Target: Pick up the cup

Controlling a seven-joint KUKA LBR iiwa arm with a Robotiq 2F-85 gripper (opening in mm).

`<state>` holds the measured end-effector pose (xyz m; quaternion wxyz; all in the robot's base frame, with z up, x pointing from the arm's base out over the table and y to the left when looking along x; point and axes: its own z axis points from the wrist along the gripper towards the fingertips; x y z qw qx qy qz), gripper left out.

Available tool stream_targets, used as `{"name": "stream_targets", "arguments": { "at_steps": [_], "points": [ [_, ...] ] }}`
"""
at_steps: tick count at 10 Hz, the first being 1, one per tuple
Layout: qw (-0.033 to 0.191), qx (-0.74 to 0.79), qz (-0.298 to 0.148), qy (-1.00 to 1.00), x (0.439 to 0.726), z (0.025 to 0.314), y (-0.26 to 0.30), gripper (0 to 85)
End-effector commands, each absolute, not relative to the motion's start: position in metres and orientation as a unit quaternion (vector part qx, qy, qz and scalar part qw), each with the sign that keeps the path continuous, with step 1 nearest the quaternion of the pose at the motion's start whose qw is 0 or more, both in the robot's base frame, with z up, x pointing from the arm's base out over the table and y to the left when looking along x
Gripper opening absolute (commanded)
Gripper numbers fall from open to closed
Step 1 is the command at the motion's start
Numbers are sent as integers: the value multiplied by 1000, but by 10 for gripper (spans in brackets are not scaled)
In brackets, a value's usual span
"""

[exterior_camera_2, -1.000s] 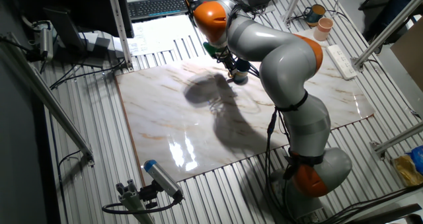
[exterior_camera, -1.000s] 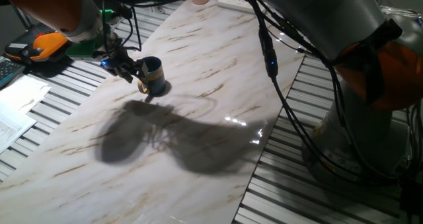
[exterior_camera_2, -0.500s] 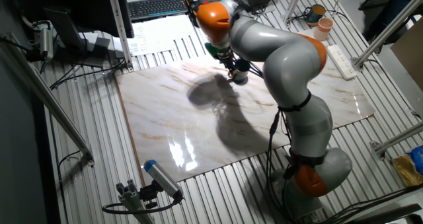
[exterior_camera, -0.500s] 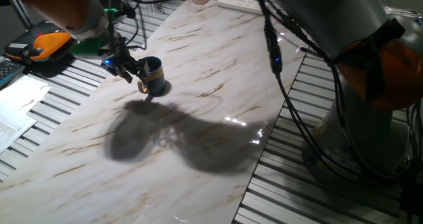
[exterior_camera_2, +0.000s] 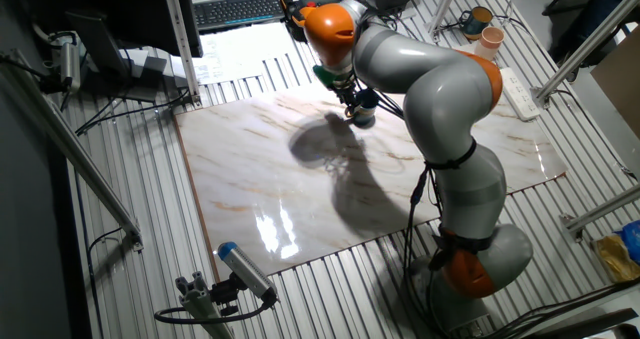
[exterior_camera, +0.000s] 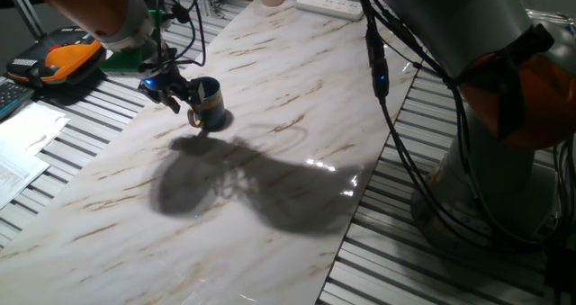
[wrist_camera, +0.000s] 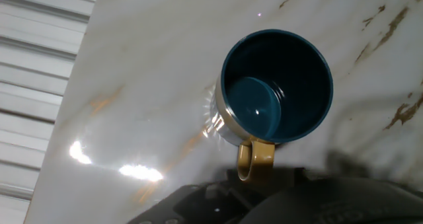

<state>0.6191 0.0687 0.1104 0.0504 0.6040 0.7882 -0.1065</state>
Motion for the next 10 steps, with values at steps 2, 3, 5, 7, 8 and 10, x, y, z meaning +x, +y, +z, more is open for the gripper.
{"name": "stream_targets", "arguments": {
  "at_steps": [2,3,5,7,8,10],
  "points": [
    [48,600,-99,793,619,111,69,340],
    [47,599,-95,794,619,111,69,340],
    [45,599,-85,795,618,112,69,340],
    [44,602,-75,794,618,112,69,340],
    [43,602,-71,794,617,114,69,340],
    [41,605,-61,793,615,116,71,510]
  ]
}}
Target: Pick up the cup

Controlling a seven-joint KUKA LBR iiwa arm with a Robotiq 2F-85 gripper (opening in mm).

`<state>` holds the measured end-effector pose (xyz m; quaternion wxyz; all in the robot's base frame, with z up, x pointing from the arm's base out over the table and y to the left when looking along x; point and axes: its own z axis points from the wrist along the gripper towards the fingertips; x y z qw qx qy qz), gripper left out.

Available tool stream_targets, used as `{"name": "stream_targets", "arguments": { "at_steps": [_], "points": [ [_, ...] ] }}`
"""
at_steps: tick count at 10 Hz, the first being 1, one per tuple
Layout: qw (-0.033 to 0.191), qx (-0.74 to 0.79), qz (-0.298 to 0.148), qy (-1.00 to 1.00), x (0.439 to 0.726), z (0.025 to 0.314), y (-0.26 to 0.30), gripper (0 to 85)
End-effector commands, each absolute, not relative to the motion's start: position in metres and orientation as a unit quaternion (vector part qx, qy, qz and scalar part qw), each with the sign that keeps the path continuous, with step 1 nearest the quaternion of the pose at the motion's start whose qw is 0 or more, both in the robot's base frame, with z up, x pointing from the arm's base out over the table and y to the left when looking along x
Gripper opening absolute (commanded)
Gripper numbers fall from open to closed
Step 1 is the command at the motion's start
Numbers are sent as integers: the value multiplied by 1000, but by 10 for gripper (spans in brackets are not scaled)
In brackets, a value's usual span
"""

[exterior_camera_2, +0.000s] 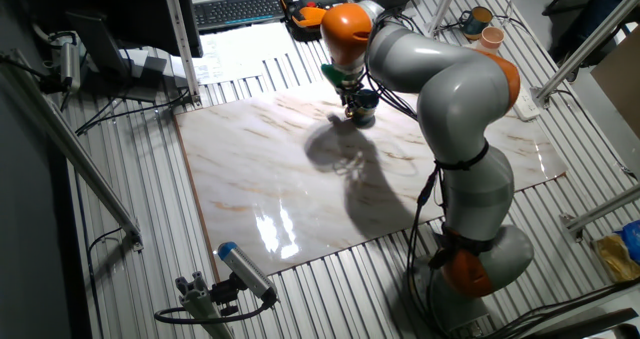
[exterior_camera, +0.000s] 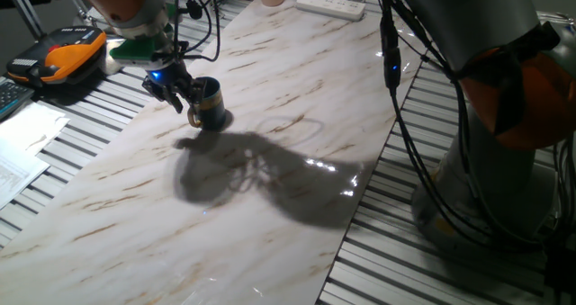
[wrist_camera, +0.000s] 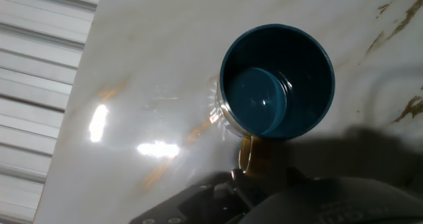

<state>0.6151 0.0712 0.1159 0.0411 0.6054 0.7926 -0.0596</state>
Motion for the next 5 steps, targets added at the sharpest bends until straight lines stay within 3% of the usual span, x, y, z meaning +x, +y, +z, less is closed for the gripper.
{"name": "stream_targets", "arguments": {
  "at_steps": [1,5],
  "points": [
    [40,607,-56,792,614,115,72,510],
    [32,619,-15,784,611,115,76,510]
  ]
}}
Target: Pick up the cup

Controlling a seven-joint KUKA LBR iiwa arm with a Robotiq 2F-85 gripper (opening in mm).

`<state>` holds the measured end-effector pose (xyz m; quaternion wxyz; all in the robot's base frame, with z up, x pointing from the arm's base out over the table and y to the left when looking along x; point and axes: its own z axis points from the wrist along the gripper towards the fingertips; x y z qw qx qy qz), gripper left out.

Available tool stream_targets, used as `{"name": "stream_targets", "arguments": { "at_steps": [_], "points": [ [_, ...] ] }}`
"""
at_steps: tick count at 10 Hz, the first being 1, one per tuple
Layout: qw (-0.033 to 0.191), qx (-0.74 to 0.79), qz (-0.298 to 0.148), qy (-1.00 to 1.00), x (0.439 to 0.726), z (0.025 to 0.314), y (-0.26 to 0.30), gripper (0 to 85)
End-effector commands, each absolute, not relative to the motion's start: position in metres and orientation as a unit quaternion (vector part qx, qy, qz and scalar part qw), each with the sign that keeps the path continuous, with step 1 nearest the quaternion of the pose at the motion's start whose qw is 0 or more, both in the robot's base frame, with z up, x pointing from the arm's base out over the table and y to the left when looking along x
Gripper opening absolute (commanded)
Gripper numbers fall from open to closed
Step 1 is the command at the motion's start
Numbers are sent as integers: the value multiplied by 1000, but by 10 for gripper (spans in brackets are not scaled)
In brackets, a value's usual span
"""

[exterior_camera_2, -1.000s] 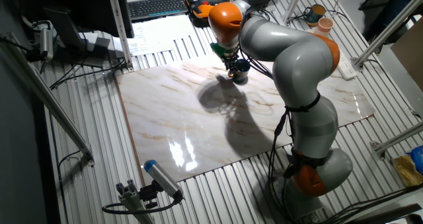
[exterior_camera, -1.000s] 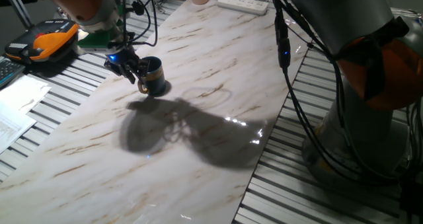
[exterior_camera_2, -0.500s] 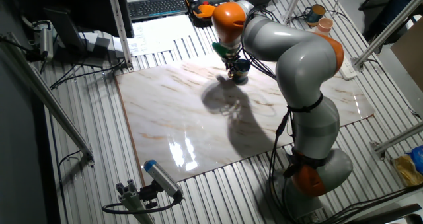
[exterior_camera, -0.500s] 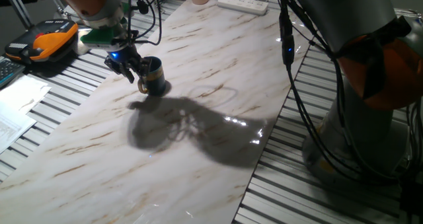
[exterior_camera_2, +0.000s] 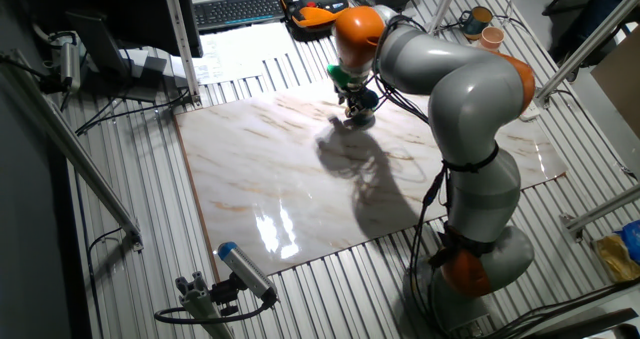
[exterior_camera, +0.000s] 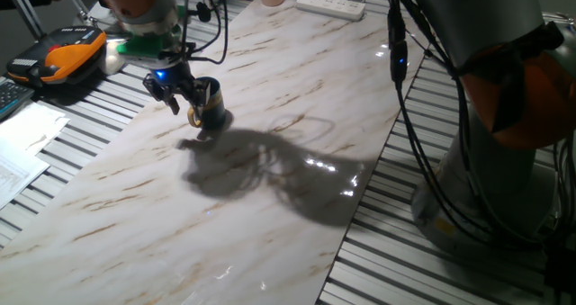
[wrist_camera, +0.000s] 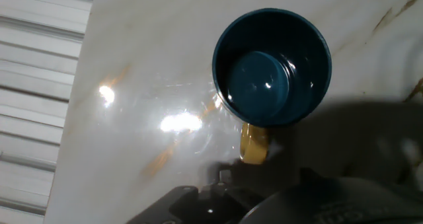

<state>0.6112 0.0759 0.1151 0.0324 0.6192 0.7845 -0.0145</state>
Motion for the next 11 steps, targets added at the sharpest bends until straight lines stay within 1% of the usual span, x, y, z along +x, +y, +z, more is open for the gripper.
{"name": "stream_targets", "arguments": {
  "at_steps": [1,6,7,11],
  "points": [
    [32,619,-15,784,611,116,76,510],
    [30,631,-32,774,612,116,74,510],
    [30,631,-30,774,612,116,74,340],
    [28,630,-14,776,612,116,74,340]
  ]
}}
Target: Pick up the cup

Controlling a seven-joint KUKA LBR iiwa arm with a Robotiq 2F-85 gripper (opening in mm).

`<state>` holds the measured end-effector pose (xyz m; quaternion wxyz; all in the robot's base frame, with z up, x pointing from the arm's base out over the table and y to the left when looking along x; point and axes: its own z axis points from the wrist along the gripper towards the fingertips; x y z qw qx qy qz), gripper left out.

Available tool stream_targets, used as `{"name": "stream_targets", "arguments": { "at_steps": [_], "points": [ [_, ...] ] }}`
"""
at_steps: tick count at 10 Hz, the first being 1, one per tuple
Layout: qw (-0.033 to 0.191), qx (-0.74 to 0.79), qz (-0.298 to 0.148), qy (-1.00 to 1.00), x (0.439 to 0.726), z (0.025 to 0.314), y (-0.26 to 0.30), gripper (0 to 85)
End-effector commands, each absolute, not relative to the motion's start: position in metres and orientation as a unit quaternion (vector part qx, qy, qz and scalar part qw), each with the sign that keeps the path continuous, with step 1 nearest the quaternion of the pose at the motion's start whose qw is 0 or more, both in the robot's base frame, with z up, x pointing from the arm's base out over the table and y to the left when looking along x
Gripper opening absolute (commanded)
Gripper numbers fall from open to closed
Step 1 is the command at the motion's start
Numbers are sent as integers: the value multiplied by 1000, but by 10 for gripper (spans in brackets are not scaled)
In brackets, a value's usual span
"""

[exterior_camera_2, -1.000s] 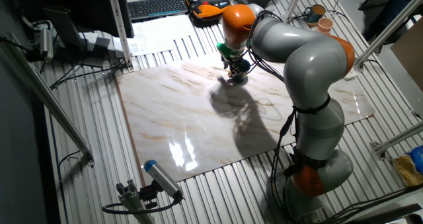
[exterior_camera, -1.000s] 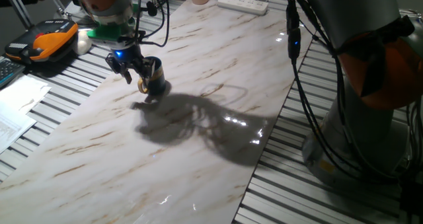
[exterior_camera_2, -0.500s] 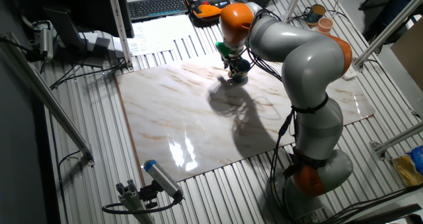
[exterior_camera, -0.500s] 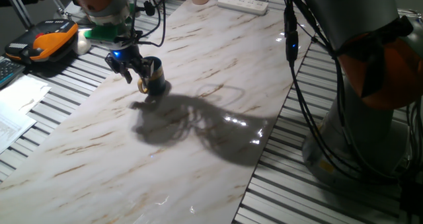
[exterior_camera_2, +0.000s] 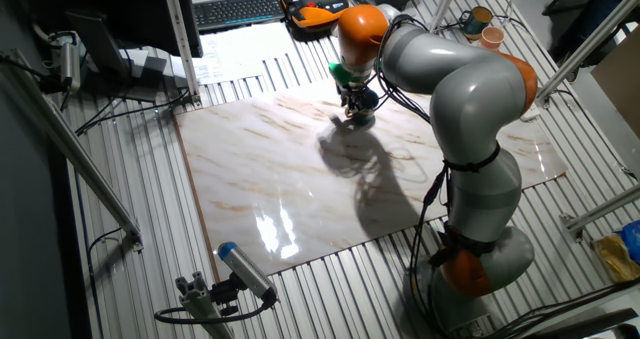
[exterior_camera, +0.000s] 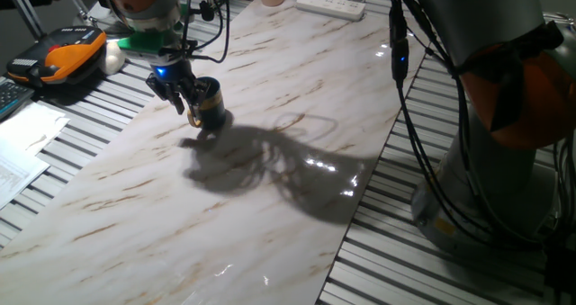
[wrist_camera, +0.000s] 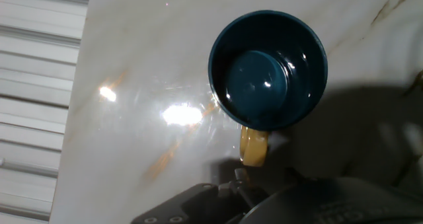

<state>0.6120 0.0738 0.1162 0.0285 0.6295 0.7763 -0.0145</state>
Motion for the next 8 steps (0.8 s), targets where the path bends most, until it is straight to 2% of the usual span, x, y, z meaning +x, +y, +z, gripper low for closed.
{"name": "stream_targets", "arguments": {
  "at_steps": [1,8],
  "points": [
    [29,630,-16,776,612,116,74,340],
    [25,637,-7,771,618,116,67,340]
  ]
}}
